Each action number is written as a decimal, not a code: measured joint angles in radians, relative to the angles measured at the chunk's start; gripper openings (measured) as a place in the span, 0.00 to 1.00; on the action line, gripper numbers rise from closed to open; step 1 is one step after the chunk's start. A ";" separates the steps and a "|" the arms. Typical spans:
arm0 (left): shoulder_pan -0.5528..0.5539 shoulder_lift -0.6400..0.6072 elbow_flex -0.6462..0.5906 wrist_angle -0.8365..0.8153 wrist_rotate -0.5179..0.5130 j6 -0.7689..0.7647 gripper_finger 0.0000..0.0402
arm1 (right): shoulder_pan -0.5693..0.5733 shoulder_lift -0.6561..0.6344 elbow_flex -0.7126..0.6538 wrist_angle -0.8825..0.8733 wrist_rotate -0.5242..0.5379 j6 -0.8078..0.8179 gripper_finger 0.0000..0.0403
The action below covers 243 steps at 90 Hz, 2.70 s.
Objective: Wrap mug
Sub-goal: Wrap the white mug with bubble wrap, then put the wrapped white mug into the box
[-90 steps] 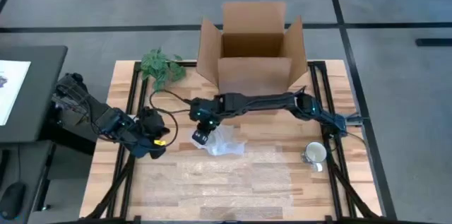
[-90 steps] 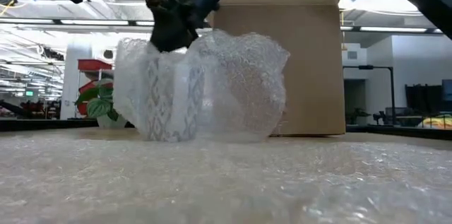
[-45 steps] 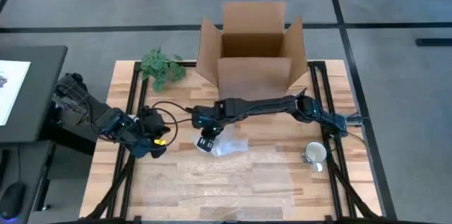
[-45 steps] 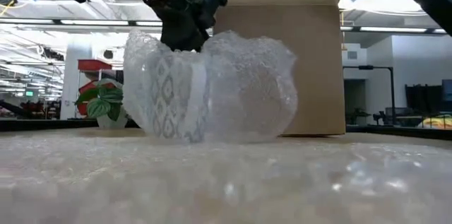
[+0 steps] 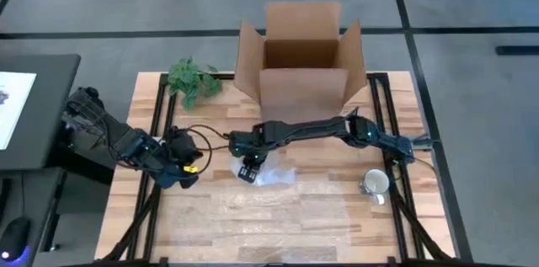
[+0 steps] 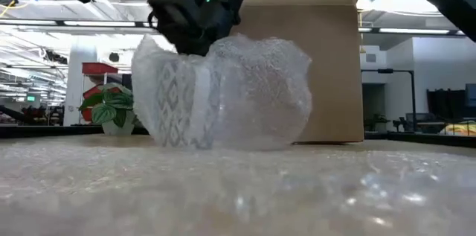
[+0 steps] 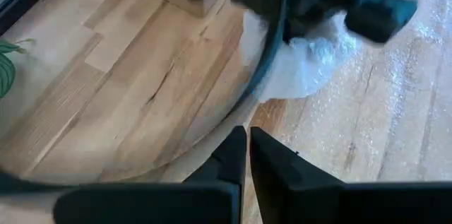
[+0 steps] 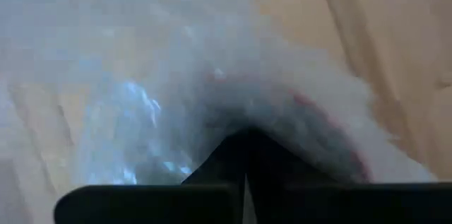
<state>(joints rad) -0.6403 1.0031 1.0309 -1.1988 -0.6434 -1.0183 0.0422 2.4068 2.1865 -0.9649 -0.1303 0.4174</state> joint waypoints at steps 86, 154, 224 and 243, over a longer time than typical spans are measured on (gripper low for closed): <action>0.000 0.000 0.000 0.000 -0.001 0.001 0.00 | -0.058 -0.181 -0.001 -0.031 -0.080 0.000 0.40; 0.000 0.000 0.000 0.001 -0.018 -0.008 0.00 | -0.026 0.023 -0.001 -0.111 -0.001 0.052 0.15; 0.020 -0.005 0.035 0.158 -0.131 0.189 0.00 | -0.095 -0.634 -0.002 0.104 -0.035 0.081 0.03; 0.189 -0.002 0.121 0.667 -0.144 0.653 0.00 | -0.219 -0.767 -0.003 0.168 0.243 0.091 0.03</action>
<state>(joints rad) -0.4514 1.0014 1.1521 -0.5315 -0.7873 -0.3654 -0.1772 1.6394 2.1832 -0.7973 0.1125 0.5081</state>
